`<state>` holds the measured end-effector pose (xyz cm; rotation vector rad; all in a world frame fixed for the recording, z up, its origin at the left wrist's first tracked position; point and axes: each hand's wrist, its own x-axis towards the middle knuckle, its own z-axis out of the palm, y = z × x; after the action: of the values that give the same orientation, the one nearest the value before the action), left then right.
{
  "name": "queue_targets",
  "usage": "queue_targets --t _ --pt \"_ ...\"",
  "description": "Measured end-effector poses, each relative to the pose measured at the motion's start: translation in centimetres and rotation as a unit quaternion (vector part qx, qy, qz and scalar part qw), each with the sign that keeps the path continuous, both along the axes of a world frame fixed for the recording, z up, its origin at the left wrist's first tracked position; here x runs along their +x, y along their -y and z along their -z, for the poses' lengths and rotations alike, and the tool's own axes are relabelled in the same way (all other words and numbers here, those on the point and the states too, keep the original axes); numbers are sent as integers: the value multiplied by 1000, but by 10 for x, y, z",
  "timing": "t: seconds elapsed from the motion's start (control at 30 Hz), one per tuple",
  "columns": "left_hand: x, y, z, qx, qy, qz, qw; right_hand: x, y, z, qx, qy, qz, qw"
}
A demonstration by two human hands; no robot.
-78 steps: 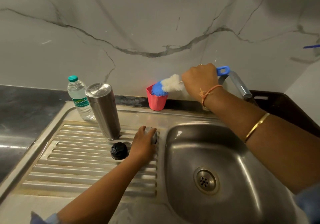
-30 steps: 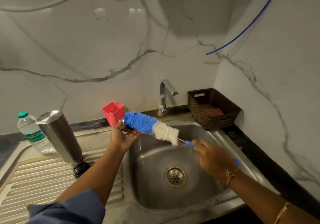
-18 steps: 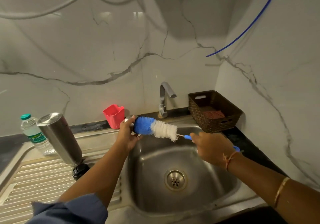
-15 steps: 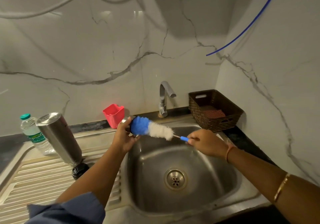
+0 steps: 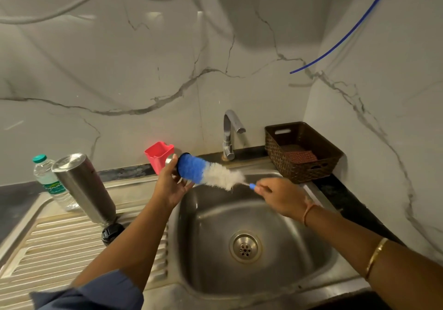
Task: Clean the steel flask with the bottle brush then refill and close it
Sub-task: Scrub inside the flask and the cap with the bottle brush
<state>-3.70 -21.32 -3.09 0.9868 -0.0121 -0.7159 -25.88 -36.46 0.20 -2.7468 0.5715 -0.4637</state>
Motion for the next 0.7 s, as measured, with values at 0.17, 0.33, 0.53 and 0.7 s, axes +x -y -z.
queue_targets --t 0.17,0.33,0.53,0.7 --pt "3 -5 12 21 14 13 1000 0 5 2 -52 4 -33 998" --pt "-3 -1 12 44 -5 -7 999 -4 18 4 -298 25 -96 949" --pt "6 -7 5 5 -7 8 1000 4 -4 -8 258 -20 -32 965" --pt "1 0 -1 65 -15 -18 998 -2 13 2 -403 23 -90 910"
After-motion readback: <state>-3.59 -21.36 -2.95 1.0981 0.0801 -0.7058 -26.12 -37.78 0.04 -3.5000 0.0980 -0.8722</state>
